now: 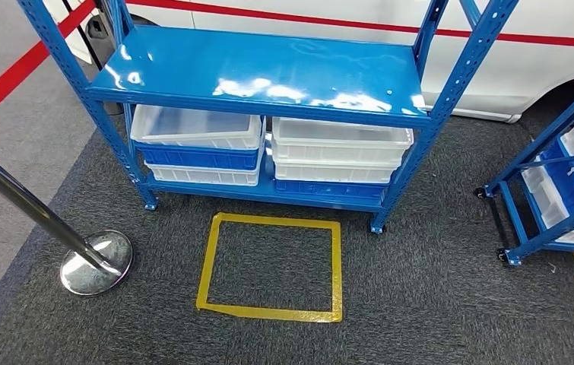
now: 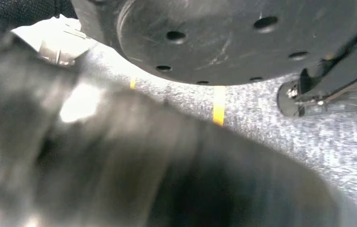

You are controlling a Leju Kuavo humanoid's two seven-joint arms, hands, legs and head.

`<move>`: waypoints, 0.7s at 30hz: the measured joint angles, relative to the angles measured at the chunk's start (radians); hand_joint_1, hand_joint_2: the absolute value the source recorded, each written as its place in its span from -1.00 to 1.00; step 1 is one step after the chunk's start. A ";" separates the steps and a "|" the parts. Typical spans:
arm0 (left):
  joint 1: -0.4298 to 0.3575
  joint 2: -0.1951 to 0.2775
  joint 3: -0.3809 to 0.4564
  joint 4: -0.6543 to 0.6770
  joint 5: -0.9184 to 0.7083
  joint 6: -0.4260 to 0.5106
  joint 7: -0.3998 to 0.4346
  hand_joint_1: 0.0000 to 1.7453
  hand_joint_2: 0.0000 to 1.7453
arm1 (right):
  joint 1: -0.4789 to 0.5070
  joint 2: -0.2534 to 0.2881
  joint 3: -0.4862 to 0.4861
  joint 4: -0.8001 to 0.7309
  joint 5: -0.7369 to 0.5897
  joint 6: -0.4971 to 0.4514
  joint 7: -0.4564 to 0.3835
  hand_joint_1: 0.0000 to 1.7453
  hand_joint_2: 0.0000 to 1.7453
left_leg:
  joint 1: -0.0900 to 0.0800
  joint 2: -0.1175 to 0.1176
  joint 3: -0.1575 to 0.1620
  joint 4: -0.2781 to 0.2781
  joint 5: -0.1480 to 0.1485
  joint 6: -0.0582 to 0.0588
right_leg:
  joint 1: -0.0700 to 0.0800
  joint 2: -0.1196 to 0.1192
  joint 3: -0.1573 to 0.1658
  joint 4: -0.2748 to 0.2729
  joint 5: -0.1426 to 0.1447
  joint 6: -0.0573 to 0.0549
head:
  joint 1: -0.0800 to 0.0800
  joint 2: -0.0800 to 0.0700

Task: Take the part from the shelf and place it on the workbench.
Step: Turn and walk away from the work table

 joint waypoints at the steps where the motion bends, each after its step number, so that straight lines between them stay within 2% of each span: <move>1: 0.001 0.000 -0.002 0.000 -0.004 -0.002 -0.002 -1.00 1.00 | 0.000 0.000 0.000 0.000 0.002 -0.001 0.006 -1.00 1.00 | 0.000 0.004 0.000 -0.001 0.001 0.004 | -0.001 -0.012 -0.026 0.056 -0.032 0.005 | 0.000 0.000; 3: 0.003 0.000 -0.006 0.000 -0.007 -0.003 -0.004 -1.00 1.00 | -0.001 0.000 0.000 0.000 0.006 -0.001 0.012 -1.00 1.00 | -0.001 0.011 -0.002 0.000 0.000 0.007 | -0.002 -0.021 -0.090 0.186 -0.087 0.011 | 0.000 0.000; 4: 0.003 0.001 -0.007 0.000 -0.006 -0.003 -0.004 -1.00 1.00 | 0.001 0.000 0.000 0.000 0.007 0.001 0.012 -1.00 1.00 | -0.001 0.014 -0.002 0.000 0.000 0.007 | -0.003 -0.021 -0.109 0.222 -0.092 0.012 | 0.000 0.000; 5: 0.003 0.002 -0.012 -0.001 -0.003 -0.004 -0.004 -1.00 1.00 | 0.004 0.000 0.003 0.000 0.006 0.003 0.012 -1.00 1.00 | -0.001 0.016 -0.001 0.000 -0.001 0.007 | -0.003 -0.022 -0.109 0.220 -0.077 0.011 | 0.000 0.000; 6: 0.003 0.004 -0.020 -0.002 0.004 -0.005 -0.003 -1.00 1.00 | 0.008 -0.001 0.008 0.000 0.002 0.005 0.012 -1.00 1.00 | -0.001 0.017 0.002 0.000 -0.003 0.006 | -0.003 -0.023 -0.088 0.177 -0.046 0.008 | 0.000 0.000; 7: 0.002 0.005 -0.032 -0.005 0.016 -0.007 -0.001 -1.00 1.00 | 0.014 -0.002 0.017 0.000 -0.005 0.006 0.012 -1.00 1.00 | -0.001 0.017 0.005 0.000 -0.004 0.005 | -0.003 -0.026 -0.052 0.105 -0.007 0.004 | 0.000 0.000; 8: 0.002 0.008 -0.046 -0.010 0.030 -0.011 0.003 -1.00 1.00 | 0.020 -0.004 0.030 0.000 -0.016 0.008 0.013 -1.00 1.00 | -0.002 0.018 0.007 0.000 -0.007 0.002 | 0.000 -0.030 -0.016 0.033 0.020 -0.002 | 0.000 0.000; 9: 0.002 0.011 -0.062 -0.014 0.049 -0.015 0.008 -1.00 1.00 | 0.024 -0.006 0.043 0.000 -0.029 0.011 0.014 -1.00 1.00 | -0.004 0.018 0.009 0.000 -0.009 -0.002 | 0.004 -0.033 0.010 -0.021 0.036 -0.008 | 0.000 0.000; 10: 0.002 0.015 -0.077 -0.019 0.068 -0.019 0.015 -1.00 1.00 | 0.029 -0.009 0.057 0.000 -0.044 0.016 0.016 -1.00 1.00 | -0.005 0.019 0.010 0.000 -0.011 -0.007 | 0.007 -0.035 0.024 -0.051 0.040 -0.012 | 0.000 0.000; 12: 0.003 0.023 -0.109 -0.026 0.111 -0.030 0.029 -1.00 1.00 | 0.038 -0.015 0.085 0.000 -0.075 0.026 0.020 -1.00 1.00 | -0.007 0.022 0.013 -0.004 -0.011 -0.018 | 0.010 -0.033 0.026 -0.061 0.038 -0.020 | 0.000 0.000; 14: 0.008 0.033 -0.143 -0.032 0.155 -0.041 0.044 -1.00 1.00 | 0.047 -0.022 0.116 0.000 -0.108 0.036 0.023 -1.00 1.00 | -0.006 0.020 0.012 0.006 -0.022 -0.029 | 0.005 -0.032 0.032 -0.072 0.043 -0.032 | 0.000 0.000; 15: 0.012 0.039 -0.160 -0.034 0.177 -0.047 0.051 -1.00 1.00 | 0.050 -0.025 0.132 -0.001 -0.125 0.041 0.024 -1.00 1.00 | -0.006 0.016 0.000 0.034 -0.042 -0.033 | 0.002 -0.032 0.035 -0.078 0.046 -0.039 | -0.001 0.000; 18: 0.029 0.053 -0.202 -0.035 0.229 -0.061 0.070 -1.00 1.00 | 0.053 -0.034 0.172 -0.008 -0.164 0.053 0.026 -1.00 1.00 | -0.005 0.008 -0.072 0.184 -0.126 -0.040 | 0.002 -0.032 0.035 -0.082 0.047 -0.051 | -0.002 0.000; 19: 0.032 0.054 -0.208 -0.035 0.236 -0.063 0.073 -1.00 1.00 | 0.053 -0.035 0.178 -0.009 -0.169 0.055 0.027 -1.00 1.00 | -0.005 0.008 -0.085 0.212 -0.139 -0.041 | 0.002 -0.032 0.035 -0.082 0.047 -0.051 | -0.002 0.000; 21: 0.033 0.055 -0.210 -0.035 0.238 -0.064 0.073 -1.00 1.00 | 0.053 -0.036 0.179 -0.010 -0.171 0.056 0.027 -1.00 1.00 | -0.005 0.008 -0.090 0.221 -0.143 -0.041 | 0.002 -0.032 0.035 -0.082 0.047 -0.051 | -0.002 0.000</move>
